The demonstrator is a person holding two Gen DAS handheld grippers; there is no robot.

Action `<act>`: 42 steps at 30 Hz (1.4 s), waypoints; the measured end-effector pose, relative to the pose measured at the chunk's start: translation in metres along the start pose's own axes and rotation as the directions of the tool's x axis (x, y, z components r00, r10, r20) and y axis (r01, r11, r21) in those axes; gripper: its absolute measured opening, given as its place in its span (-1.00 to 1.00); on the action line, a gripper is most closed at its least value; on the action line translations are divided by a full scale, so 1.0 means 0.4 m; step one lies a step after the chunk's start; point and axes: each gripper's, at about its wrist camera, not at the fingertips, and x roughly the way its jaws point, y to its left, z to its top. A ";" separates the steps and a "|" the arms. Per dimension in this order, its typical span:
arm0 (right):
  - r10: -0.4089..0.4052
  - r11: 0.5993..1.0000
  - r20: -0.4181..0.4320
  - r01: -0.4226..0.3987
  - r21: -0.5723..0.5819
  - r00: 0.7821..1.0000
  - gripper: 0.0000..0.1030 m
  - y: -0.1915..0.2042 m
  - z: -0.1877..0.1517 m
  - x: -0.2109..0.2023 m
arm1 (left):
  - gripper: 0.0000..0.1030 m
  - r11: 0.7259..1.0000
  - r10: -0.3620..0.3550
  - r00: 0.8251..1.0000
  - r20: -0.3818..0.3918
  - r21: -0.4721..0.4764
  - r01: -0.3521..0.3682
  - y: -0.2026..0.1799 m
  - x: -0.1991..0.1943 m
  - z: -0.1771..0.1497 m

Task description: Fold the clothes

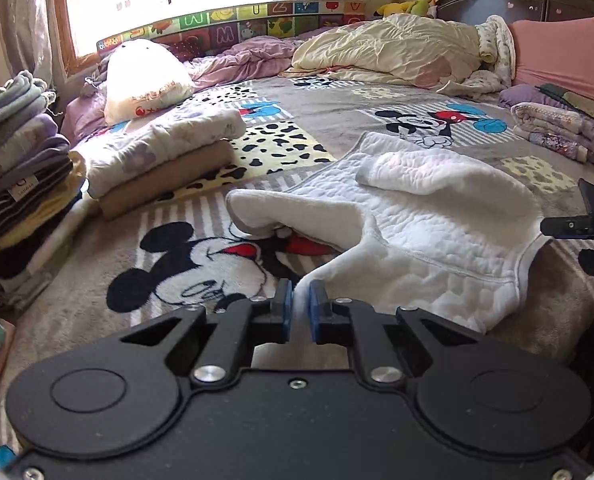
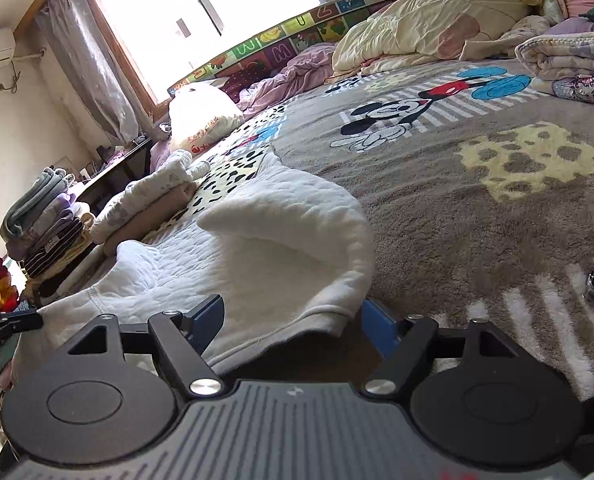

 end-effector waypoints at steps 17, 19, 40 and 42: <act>0.046 0.999 0.017 -0.046 -0.012 0.999 0.62 0.011 0.000 -0.015 | 0.35 0.827 -0.141 0.990 0.000 -0.550 0.117 0.146 -0.030 -0.085; 0.054 0.999 0.023 -0.054 -0.003 0.998 0.62 0.008 0.001 -0.017 | 0.35 0.756 -0.220 0.975 -0.040 -0.639 0.144 0.118 -0.002 -0.142; 0.043 0.999 0.057 -0.042 -0.010 0.997 0.99 0.017 0.000 -0.027 | -0.88 0.581 -0.059 0.992 0.108 -0.805 0.122 0.188 0.052 -0.193; 0.041 0.999 0.053 -0.039 -0.025 0.998 0.99 0.024 -0.002 -0.024 | -0.88 0.618 -0.021 0.991 0.132 -0.777 0.116 0.204 0.029 -0.168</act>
